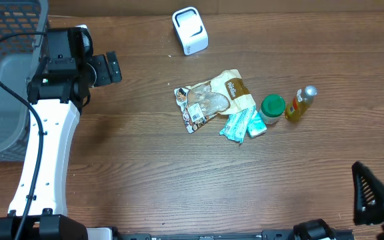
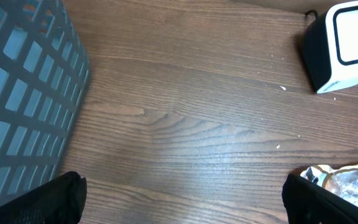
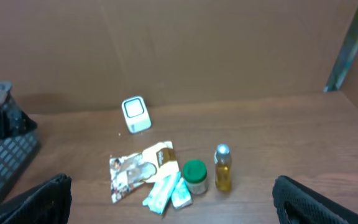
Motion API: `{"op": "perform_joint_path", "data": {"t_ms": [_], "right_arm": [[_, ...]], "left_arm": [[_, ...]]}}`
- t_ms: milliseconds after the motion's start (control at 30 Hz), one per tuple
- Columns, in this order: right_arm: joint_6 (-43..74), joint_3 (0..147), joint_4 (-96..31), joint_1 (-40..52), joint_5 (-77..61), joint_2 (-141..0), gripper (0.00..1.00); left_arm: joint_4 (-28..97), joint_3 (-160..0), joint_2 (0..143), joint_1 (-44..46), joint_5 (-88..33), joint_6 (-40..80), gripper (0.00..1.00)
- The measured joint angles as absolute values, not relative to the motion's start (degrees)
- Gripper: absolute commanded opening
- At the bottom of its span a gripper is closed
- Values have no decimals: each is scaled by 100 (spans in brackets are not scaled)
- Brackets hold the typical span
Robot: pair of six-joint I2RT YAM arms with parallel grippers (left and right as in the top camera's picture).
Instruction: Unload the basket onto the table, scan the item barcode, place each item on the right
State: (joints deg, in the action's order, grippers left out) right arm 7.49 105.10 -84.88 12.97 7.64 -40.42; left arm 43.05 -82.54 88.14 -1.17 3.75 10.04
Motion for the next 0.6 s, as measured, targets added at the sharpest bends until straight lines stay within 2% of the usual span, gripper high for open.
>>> {"op": "perform_joint_path", "data": {"t_ms": [333,600], "right_arm": [[746,7098,-6845,821,617,-2206,100],[746,5284,-5684,786,373,-904,100]], "left_arm": [[4305,-8254,8814,-117,375,1004,100],[4307,-8254,8814,-117,375,1004,100]]}}
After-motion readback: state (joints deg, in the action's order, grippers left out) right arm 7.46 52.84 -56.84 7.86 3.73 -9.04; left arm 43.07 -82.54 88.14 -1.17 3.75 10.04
